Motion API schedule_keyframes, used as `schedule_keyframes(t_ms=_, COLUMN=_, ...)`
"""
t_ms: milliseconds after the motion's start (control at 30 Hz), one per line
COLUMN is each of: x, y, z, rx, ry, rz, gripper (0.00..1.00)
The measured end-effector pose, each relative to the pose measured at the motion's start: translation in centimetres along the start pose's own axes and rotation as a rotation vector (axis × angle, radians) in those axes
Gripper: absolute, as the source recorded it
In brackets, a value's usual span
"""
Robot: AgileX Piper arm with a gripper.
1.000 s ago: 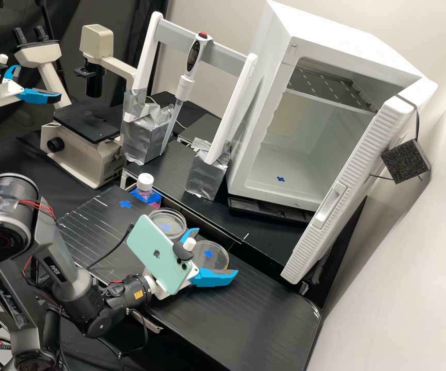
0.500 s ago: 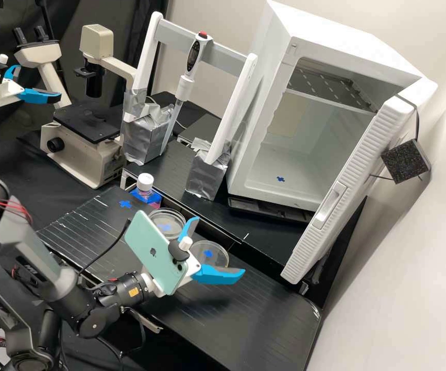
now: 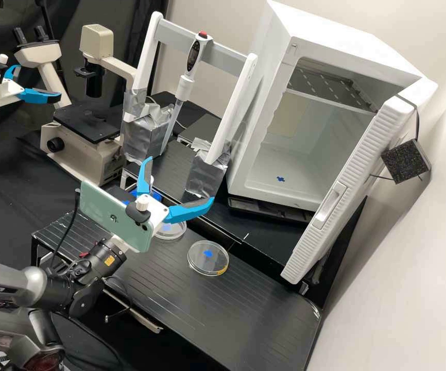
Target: Open the lid
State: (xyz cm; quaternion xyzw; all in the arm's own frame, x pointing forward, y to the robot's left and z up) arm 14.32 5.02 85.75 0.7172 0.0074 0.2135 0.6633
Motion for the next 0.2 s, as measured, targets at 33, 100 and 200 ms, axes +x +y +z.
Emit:
schedule_keyframes(t_ms=33, x=0.10, y=-0.26, z=-0.01, rx=0.001, ry=-0.003, rz=-0.004, gripper=1.00)
schedule_keyframes(t_ms=100, x=0.26, y=-0.75, z=0.04, rx=0.002, ry=-0.013, rz=-0.017, gripper=1.00)
schedule_keyframes(t_ms=200, x=0.38, y=-1.11, z=0.19, rx=0.007, ry=-0.024, rz=-0.032, gripper=1.00)
